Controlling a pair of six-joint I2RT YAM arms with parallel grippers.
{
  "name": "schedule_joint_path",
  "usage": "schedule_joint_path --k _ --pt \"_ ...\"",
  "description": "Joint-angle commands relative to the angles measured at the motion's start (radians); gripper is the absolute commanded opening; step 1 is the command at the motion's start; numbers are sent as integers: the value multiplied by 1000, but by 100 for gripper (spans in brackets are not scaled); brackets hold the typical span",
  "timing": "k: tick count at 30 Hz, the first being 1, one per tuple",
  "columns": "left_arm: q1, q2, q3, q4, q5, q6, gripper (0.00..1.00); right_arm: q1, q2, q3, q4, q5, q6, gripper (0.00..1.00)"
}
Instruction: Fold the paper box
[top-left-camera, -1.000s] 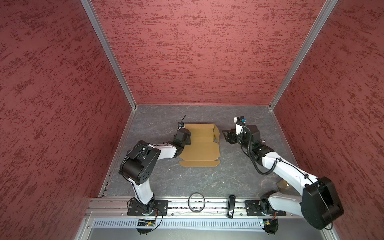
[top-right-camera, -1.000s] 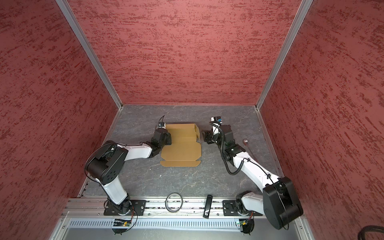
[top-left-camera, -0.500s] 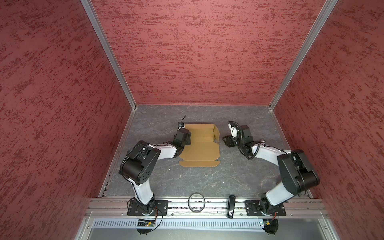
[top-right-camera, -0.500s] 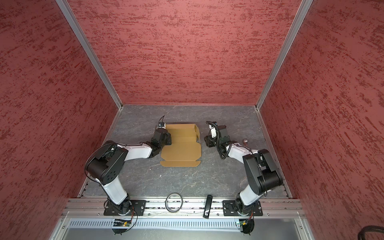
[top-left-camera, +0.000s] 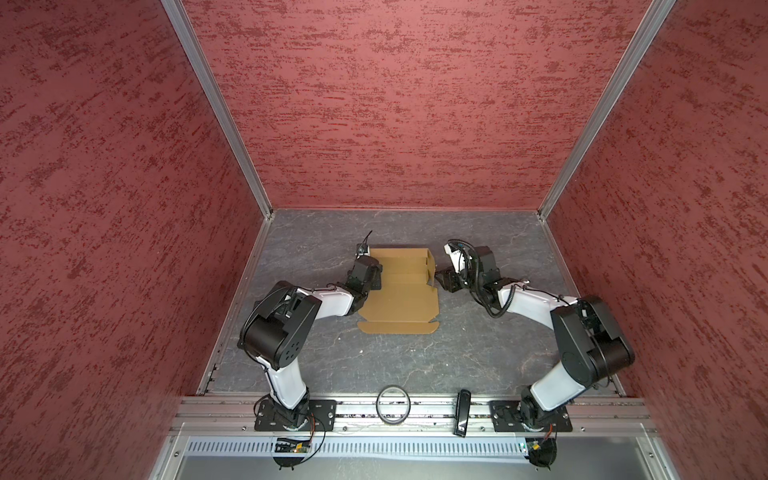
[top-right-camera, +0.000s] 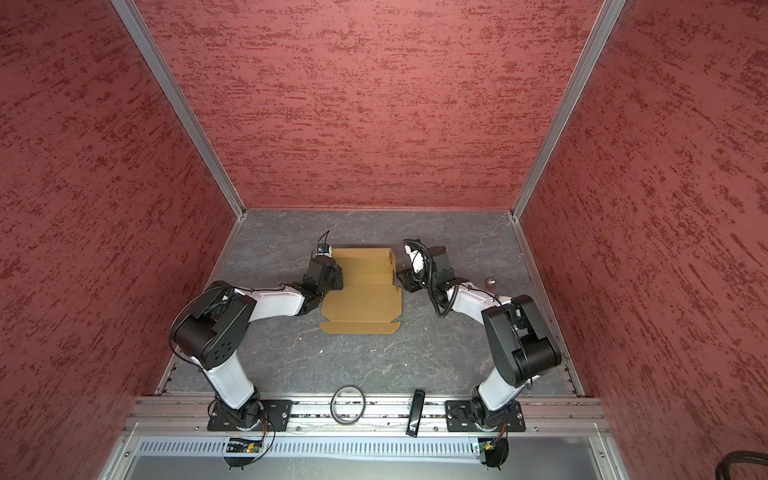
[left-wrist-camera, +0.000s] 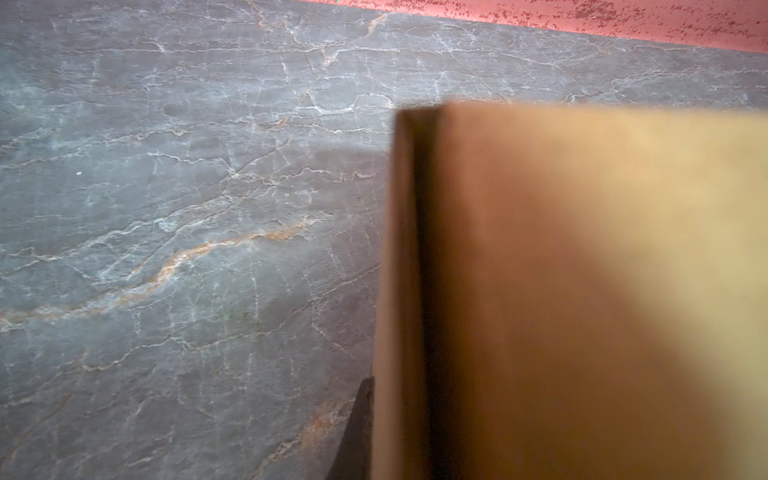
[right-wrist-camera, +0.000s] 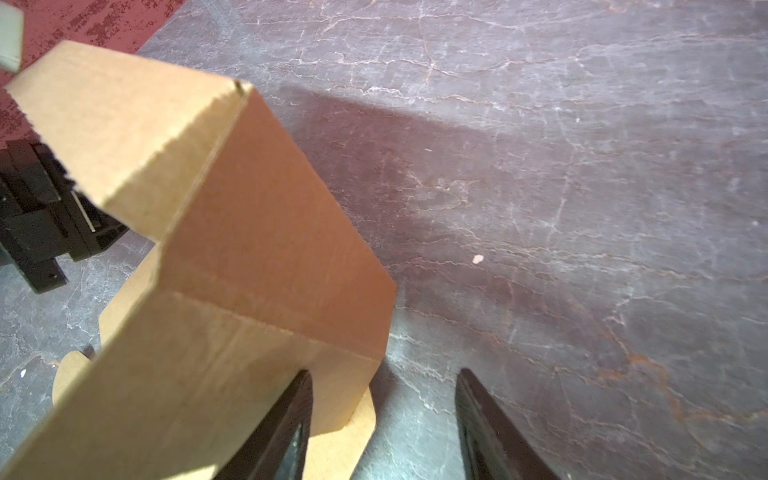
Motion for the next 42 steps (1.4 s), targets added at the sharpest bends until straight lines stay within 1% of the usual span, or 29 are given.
schedule_joint_path --k 1,12,23,30,37,40,42 --pt "-6 24 15 -28 15 16 8 13 7 46 29 -42 -28 56" --pt "-7 21 17 -27 30 25 8 55 75 135 19 -53 -42 54" --pt "-6 27 15 -6 65 54 8 71 124 177 33 -49 -47 53" --pt "-5 27 8 25 120 89 8 72 156 193 66 -44 -53 48" --pt "-7 36 25 16 143 89 8 77 179 195 93 -38 -43 38" --pt "-9 45 36 4 147 85 8 84 187 195 104 -13 -35 34" --pt "-10 51 49 -19 145 79 8 90 192 194 110 24 -27 30"
